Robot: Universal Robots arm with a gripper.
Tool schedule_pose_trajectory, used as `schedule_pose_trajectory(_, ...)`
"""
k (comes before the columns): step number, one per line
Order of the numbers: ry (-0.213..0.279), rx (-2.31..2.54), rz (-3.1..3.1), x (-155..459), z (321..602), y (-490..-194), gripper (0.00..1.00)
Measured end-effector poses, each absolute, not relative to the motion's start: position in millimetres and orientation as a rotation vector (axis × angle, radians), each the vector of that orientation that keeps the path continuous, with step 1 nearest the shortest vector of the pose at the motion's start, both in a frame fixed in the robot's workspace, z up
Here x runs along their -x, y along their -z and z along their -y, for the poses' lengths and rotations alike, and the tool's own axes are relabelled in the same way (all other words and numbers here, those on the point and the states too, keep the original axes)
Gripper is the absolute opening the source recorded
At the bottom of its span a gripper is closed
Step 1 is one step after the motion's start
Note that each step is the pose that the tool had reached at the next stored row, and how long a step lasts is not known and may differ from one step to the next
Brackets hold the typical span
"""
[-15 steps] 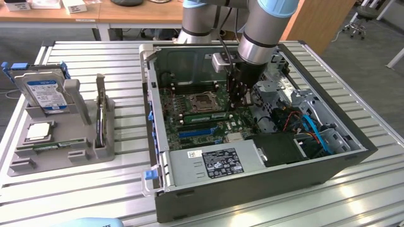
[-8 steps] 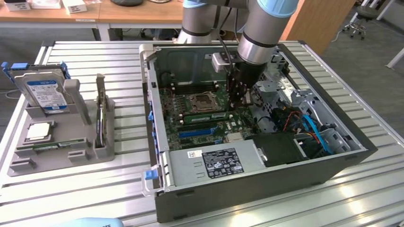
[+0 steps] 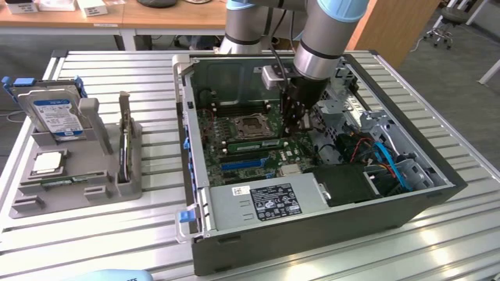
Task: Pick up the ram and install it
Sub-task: 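Press down the ram until it locks into place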
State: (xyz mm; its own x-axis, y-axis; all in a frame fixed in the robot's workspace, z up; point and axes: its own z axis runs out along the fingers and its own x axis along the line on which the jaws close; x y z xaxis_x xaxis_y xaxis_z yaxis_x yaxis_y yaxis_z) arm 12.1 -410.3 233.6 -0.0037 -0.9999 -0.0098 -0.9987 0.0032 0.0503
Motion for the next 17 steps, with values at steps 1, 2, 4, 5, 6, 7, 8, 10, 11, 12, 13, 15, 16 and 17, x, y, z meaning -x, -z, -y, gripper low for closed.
schedule_pose_trajectory(1, 0.066, -2.197, 2.204, -12.1, 410.3, -233.1, 0.10)
schedule_pose_trajectory(2, 0.066, -2.197, 2.205, -12.1, 410.3, -232.6, 0.10)
schedule_pose_trajectory(4, 0.066, -2.197, 2.204, -12.1, 410.3, -231.7, 0.10)
schedule_pose_trajectory(5, 0.066, -2.197, 2.204, -12.1, 410.4, -231.7, 0.10)
schedule_pose_trajectory(6, 0.066, -2.197, 2.204, -12.1, 410.4, -231.7, 0.10)
schedule_pose_trajectory(7, 0.066, -2.197, 2.204, -12.1, 410.3, -231.7, 0.10)
schedule_pose_trajectory(8, 0.066, -2.197, 2.204, -12.1, 410.3, -231.6, 0.10)
schedule_pose_trajectory(10, 0.066, -2.197, 2.205, -12.1, 410.2, -231.2, 0.10)
schedule_pose_trajectory(11, 0.066, -2.197, 2.205, -12.1, 410.2, -230.8, 0.10)
schedule_pose_trajectory(12, 0.066, -2.197, 2.205, -12.1, 410.2, -230.4, 0.10)
schedule_pose_trajectory(13, 0.066, -2.197, 2.205, -12.1, 410.3, -230.1, 0.10)
schedule_pose_trajectory(15, 0.066, -2.197, 2.204, -12.1, 410.3, -229.8, 0.10)
schedule_pose_trajectory(16, 0.066, -2.197, 2.204, -12.1, 410.3, -229.8, 0.10)
schedule_pose_trajectory(17, 0.066, -2.197, 2.204, -12.1, 410.3, -229.7, 0.10)
